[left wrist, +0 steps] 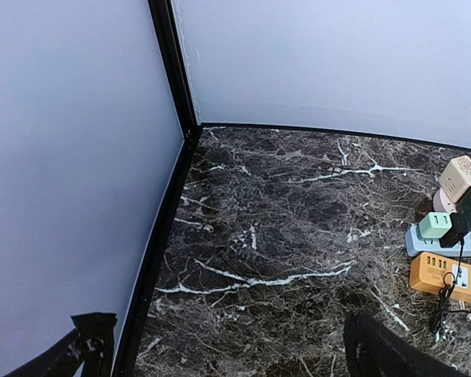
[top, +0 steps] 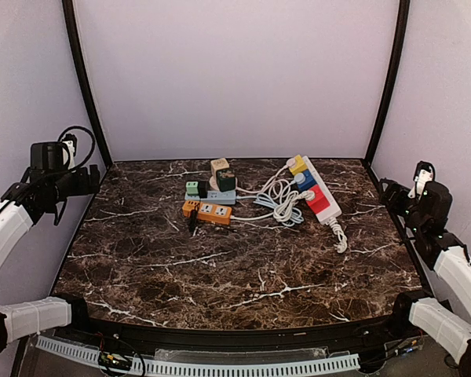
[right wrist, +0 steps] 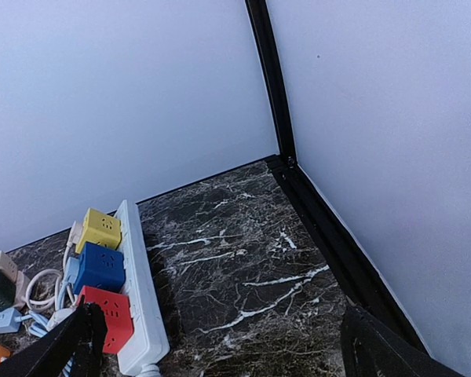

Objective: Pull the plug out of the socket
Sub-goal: Move the socket to the center of the board.

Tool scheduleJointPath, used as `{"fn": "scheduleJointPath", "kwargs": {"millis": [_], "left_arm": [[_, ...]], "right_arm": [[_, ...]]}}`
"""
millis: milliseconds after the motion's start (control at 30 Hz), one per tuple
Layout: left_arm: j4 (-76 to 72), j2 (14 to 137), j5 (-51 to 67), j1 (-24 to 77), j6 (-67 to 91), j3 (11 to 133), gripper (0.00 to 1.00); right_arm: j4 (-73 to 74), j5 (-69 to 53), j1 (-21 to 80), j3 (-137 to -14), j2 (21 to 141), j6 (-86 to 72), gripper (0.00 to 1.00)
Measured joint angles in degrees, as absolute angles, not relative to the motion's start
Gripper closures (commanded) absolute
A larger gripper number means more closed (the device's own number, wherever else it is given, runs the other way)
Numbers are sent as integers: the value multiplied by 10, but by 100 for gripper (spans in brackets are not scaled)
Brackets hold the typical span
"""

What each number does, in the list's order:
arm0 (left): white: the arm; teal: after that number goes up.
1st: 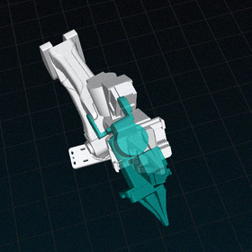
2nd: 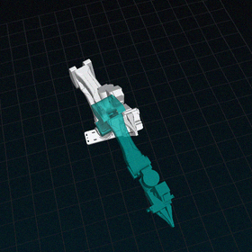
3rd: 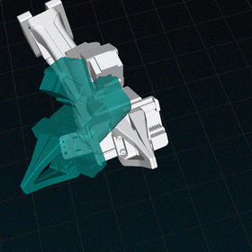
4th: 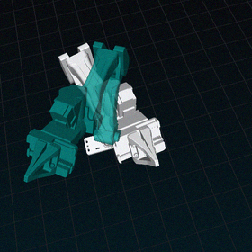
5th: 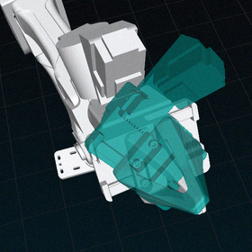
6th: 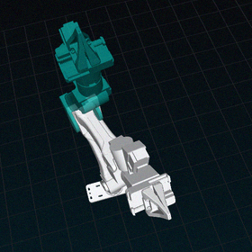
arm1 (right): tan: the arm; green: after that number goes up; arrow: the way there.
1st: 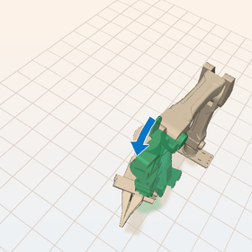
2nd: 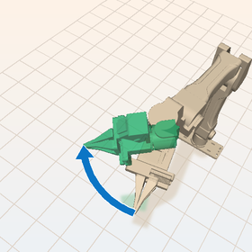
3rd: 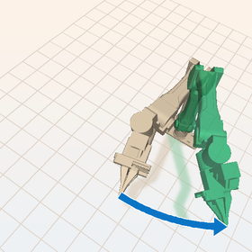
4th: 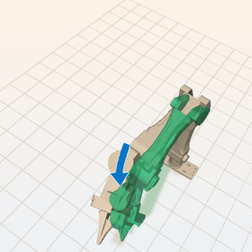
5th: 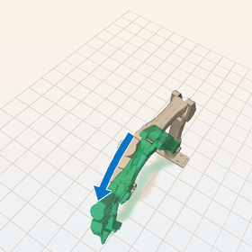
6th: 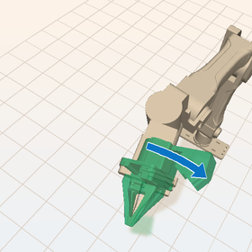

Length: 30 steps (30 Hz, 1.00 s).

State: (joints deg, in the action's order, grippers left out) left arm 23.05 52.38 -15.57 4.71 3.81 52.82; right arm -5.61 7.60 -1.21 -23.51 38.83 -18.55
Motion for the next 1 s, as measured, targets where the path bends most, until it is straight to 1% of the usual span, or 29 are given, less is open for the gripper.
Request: {"fn": "scheduleJointPath", "kwargs": {"millis": [400, 533, 733, 900, 1000], "left_arm": [[234, 529, -154, 47, 35, 529, 0], [236, 533, -128, 47, 22, 533, 0], [240, 575, -58, 51, 22, 583, 0], [232, 615, -23, 87, 24, 607, 0], [225, 634, -3, 98, 22, 608, 0]], "right_arm": [[-50, 66, -12, -238, 384, -180, 1], [-21, 48, -12, -263, 402, -174, 1], [36, -23, -6, -330, 484, -168, 1], [101, -45, 86, -366, 598, -178, 1], [120, -69, 105, -367, 648, -199, 4]]}}
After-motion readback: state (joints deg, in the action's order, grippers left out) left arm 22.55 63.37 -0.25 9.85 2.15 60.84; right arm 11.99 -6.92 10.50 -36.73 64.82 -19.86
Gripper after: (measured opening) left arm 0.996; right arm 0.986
